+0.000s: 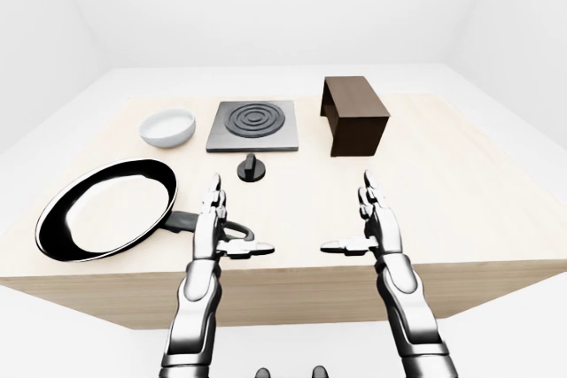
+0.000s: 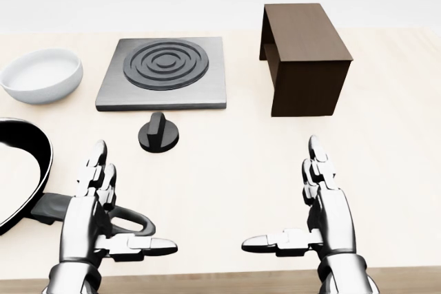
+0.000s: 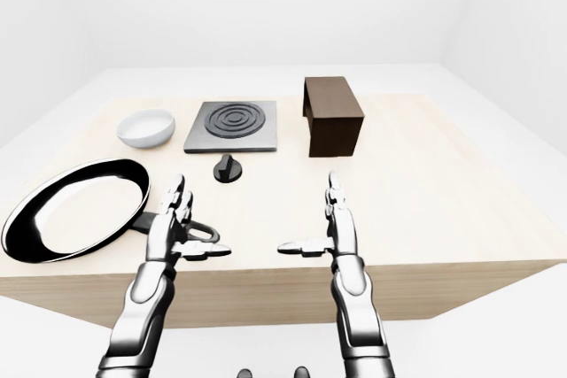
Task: Turn on the stove.
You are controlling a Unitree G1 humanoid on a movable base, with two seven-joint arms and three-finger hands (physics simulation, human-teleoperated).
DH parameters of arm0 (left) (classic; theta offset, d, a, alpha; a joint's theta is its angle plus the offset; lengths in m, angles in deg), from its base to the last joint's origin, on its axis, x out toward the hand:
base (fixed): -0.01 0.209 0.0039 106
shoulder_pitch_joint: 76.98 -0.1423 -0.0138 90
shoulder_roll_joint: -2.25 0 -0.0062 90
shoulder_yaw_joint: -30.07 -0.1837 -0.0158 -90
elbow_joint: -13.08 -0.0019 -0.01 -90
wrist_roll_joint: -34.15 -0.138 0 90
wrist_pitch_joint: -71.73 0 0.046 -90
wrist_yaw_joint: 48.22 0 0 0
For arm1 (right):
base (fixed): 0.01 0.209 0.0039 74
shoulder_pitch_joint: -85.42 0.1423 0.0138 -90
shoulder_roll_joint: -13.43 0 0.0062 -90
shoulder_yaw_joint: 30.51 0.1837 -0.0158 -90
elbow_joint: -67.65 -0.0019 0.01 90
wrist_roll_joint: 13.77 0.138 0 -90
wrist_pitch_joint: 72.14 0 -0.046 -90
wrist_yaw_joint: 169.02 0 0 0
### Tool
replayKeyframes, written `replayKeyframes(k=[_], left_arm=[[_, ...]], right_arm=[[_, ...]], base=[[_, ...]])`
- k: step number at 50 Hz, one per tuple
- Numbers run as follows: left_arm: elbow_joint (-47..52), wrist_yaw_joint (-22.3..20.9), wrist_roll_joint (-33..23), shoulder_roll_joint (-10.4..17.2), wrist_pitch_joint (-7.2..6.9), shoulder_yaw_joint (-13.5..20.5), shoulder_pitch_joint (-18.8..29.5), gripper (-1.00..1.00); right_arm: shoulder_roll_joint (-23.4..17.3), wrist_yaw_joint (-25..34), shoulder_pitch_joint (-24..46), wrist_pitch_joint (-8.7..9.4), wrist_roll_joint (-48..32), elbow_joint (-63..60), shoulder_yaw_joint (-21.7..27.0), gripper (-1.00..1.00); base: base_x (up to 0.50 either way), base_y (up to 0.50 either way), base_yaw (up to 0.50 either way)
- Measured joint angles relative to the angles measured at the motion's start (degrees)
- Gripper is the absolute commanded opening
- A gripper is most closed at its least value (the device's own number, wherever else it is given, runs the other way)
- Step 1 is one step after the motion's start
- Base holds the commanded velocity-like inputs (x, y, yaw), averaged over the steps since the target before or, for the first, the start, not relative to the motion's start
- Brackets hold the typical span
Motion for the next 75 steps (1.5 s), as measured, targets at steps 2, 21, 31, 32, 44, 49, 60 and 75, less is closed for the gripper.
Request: replayKeyframes(k=[2,21,31,32,44,49,60,75], left_arm=[[-0.18,-0.22,0.11,0.10,0.14,0.21,0.02,1.00],[-1.14,-0.81,0.62,0.60,0.71,1.26,0.31,1.00],[-1.16,-0.79,0.63,0.66,0.74,1.36,0.36,1.00],[-1.14,-0.79,0.63,0.66,0.73,1.37,0.36,1.00],[-1.22,-0.80,0.63,0.66,0.76,1.38,0.37,1.00],[-1.46,-0.82,0.65,0.67,0.88,1.39,0.42,1.00],[-1.95,-0.81,0.64,0.70,1.17,1.45,0.27,1.00],[-2.09,-0.76,0.50,0.66,1.41,1.33,0.42,1.00]], right_arm=[[-0.10,0.24,-0.04,0.08,-0.03,-0.06,0.14,1.00],[-0.63,-0.24,-1.48,1.16,0.40,-4.34,2.35,1.00],[-1.08,-1.91,-3.87,4.80,2.01,-13.91,6.80,1.00],[-1.08,-2.01,-4.07,5.07,2.14,-14.70,7.20,1.00],[-0.85,-2.64,-5.53,5.07,2.88,-20.35,9.68,1.00],[-0.82,-2.63,-5.70,5.07,3.08,-21.26,9.96,1.00],[-0.85,-2.42,-6.01,5.07,3.19,-21.50,9.99,1.00],[-0.83,-2.12,-5.93,5.07,3.27,-21.54,9.93,1.00]], base=[[0.00,0.00,0.00],[0.00,0.00,0.00],[0.00,0.00,0.00],[0.00,0.00,0.00],[0.00,0.00,0.00],[0.00,0.00,0.00],[0.24,0.00,0.00],[0.48,0.00,0.00]])
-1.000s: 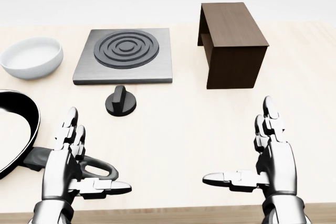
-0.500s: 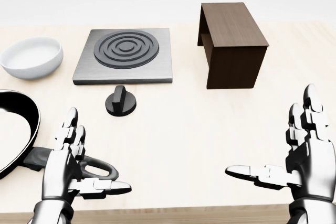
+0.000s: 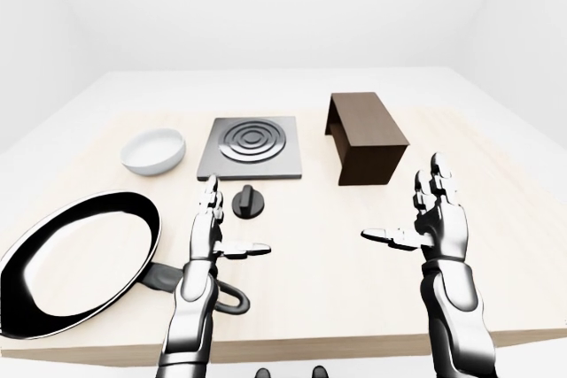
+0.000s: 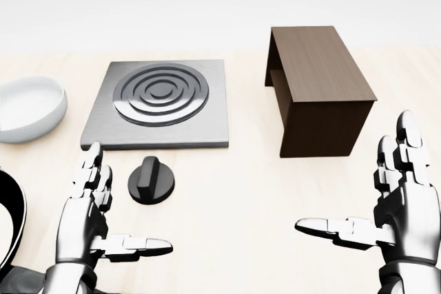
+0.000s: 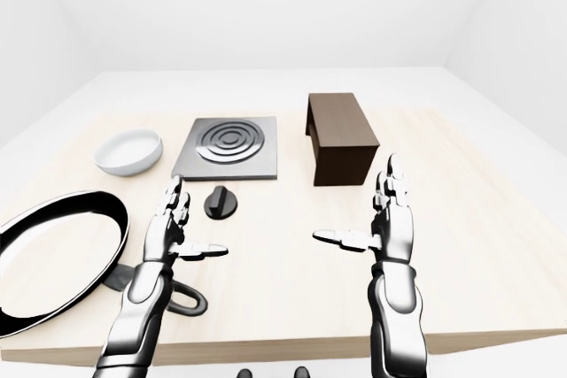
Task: Turn on the stove.
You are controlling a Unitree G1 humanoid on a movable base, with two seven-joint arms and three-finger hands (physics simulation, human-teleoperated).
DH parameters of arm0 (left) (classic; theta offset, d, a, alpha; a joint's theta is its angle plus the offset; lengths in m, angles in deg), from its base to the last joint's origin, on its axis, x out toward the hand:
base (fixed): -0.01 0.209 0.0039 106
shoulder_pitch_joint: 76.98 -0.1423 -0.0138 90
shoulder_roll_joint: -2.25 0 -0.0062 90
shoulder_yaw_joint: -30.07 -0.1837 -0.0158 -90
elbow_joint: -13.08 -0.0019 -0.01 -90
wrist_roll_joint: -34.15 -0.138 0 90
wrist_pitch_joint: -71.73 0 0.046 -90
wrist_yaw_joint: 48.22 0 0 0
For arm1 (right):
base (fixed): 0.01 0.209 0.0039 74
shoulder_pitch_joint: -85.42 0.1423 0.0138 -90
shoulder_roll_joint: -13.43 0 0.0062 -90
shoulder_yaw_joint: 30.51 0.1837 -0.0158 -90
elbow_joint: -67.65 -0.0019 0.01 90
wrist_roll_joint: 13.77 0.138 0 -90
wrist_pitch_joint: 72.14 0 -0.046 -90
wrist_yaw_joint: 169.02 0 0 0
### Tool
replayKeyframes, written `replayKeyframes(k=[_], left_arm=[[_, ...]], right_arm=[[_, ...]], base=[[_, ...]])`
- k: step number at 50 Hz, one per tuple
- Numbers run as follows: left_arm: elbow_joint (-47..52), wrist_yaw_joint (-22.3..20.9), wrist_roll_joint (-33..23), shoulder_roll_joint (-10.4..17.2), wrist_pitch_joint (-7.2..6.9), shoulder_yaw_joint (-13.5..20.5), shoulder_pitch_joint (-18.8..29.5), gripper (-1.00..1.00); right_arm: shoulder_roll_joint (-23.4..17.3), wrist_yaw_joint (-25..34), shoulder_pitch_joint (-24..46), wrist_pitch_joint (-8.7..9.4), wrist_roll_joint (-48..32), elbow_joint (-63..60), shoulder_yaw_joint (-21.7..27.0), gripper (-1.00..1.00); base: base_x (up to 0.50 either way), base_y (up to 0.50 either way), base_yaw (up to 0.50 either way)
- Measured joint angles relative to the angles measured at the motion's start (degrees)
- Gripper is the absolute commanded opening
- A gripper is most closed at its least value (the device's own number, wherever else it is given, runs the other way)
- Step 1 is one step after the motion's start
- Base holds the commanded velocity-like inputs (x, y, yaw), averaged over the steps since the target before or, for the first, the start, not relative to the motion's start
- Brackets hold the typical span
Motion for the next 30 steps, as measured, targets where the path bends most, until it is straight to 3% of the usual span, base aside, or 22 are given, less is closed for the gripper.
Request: replayKeyframes(k=[15,30], left_arm=[[-0.04,0.07,-0.16,-0.04,-0.04,-0.11,0.37,1.00],[-4.37,0.90,-0.81,-0.11,0.10,-0.46,4.29,1.00]], right_arm=[[0.00,0.34,0.28,0.00,0.33,-0.45,-0.08,1.00],[0.20,0.45,-0.14,0.00,0.65,-0.50,-0.30,1.00]], base=[[0.48,0.00,0.00],[0.02,0.00,0.00]])
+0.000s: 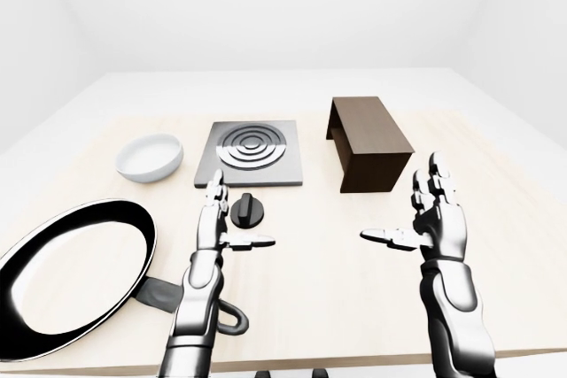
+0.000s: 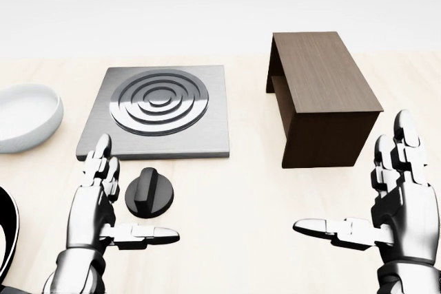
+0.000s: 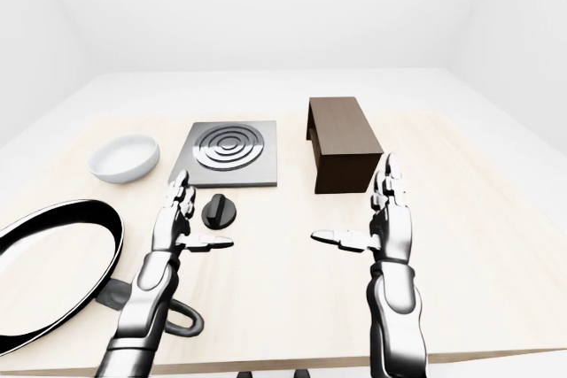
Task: Turn on the stove.
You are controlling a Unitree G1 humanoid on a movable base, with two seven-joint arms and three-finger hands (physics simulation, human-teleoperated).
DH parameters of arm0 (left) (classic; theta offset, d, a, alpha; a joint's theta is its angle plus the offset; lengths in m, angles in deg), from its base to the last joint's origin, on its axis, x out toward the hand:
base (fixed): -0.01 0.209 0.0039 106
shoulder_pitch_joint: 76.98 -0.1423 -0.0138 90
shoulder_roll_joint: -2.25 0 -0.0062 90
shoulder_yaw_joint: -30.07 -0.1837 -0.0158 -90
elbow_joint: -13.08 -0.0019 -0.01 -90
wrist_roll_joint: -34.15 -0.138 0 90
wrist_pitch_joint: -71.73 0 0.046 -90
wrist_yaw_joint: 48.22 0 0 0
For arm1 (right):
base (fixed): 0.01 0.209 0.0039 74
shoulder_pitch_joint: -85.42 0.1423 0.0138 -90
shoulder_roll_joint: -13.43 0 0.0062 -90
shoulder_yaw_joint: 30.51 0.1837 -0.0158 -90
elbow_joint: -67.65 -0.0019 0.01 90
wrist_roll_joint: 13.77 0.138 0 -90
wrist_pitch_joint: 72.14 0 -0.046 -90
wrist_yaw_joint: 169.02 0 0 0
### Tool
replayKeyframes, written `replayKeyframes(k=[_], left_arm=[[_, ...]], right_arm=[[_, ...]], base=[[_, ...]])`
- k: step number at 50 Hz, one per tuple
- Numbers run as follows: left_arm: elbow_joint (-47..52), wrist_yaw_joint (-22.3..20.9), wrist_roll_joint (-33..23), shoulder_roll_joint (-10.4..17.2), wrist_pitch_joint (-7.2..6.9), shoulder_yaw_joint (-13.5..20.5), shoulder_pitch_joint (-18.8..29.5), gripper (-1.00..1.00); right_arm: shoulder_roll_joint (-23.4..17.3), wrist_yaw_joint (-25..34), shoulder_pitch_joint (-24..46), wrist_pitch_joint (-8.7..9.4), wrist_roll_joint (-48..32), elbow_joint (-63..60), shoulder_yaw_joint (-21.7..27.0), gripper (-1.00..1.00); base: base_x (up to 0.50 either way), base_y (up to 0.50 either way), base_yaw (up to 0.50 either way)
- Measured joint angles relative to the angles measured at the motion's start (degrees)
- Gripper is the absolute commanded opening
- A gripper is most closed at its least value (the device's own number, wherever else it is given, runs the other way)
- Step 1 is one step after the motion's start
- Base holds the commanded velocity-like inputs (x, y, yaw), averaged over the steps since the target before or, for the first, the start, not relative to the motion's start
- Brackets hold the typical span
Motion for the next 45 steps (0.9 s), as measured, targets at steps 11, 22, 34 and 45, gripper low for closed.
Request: replayKeyframes(k=[11,22,34,45], left_arm=[[-5.62,1.18,-0.92,-0.08,0.89,-0.40,4.55,1.00],[-14.53,2.44,-1.79,0.08,3.56,-0.32,8.56,1.00],[-23.47,3.33,-2.42,0.23,3.56,-0.23,11.56,1.00],[-27.40,3.64,-2.54,0.44,3.56,-0.06,12.52,1.00]], right_arm=[[0.08,0.03,-0.19,0.00,-0.09,0.21,-0.39,1.00],[0.25,0.19,-0.55,0.00,-0.26,-0.23,-0.94,1.00],[0.25,0.30,-0.64,0.00,-0.24,-0.07,-0.95,1.00],[0.19,0.32,-0.54,0.00,-0.23,-0.32,-0.78,1.00]], base=[[0.00,0.00,0.00],[0.00,0.00,0.00],[0.00,0.00,0.00],[0.00,0.00,0.00]])
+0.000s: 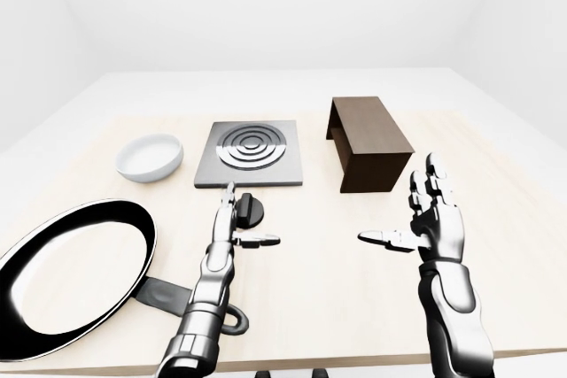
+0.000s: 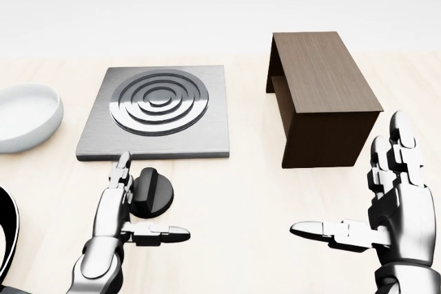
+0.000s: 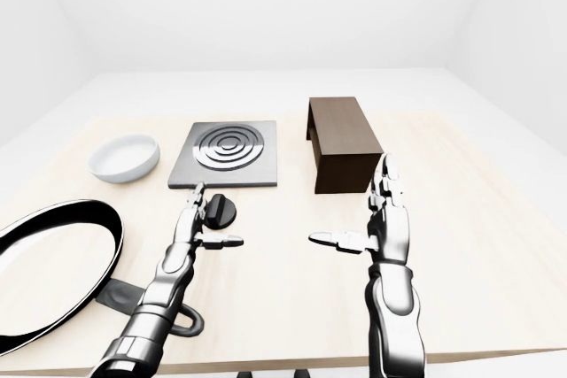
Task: Turn on the stove.
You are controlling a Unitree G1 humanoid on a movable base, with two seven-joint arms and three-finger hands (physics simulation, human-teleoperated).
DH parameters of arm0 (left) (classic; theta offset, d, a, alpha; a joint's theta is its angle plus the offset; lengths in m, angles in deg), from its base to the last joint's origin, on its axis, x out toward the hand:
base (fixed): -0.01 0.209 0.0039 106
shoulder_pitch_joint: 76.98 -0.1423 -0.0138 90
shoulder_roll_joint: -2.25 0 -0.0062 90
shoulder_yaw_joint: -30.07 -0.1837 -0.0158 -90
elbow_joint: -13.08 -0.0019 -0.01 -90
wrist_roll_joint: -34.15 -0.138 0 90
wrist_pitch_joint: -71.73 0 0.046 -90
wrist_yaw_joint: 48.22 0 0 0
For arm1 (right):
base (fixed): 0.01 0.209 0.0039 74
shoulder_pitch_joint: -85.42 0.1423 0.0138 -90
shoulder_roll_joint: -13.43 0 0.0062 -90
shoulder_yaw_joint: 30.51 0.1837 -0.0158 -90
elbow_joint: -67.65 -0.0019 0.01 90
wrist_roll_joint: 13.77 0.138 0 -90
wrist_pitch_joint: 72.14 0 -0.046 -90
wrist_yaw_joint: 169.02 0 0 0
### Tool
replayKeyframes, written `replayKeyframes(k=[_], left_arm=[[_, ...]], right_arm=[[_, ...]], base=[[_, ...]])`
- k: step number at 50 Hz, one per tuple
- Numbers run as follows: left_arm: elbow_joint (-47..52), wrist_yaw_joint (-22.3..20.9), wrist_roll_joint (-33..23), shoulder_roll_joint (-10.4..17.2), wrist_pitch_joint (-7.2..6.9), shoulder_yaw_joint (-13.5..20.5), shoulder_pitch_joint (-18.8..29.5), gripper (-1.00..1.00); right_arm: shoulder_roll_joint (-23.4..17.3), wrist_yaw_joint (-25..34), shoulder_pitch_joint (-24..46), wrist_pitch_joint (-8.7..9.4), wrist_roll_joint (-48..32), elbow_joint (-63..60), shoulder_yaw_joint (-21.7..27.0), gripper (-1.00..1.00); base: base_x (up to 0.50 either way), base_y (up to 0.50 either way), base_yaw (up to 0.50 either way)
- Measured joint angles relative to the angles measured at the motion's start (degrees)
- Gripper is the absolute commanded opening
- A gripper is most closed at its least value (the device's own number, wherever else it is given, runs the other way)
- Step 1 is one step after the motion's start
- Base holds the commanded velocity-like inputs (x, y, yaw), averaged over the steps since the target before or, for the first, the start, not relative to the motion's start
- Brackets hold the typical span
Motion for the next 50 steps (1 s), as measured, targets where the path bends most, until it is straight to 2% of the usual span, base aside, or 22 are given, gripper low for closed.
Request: replayKeyframes(k=[24,50], left_arm=[[-0.26,0.65,-1.54,-0.21,0.00,-0.33,-0.95,1.00],[9.54,-0.39,-3.54,-2.41,0.00,-3.11,-9.67,1.00]], right_arm=[[-0.06,0.00,0.26,-0.02,-0.07,0.56,-0.08,1.00],[-0.05,-0.02,0.21,-0.49,-0.02,1.25,-0.06,1.00]], base=[[0.00,0.00,0.00],[0.00,0.00,0.00]])
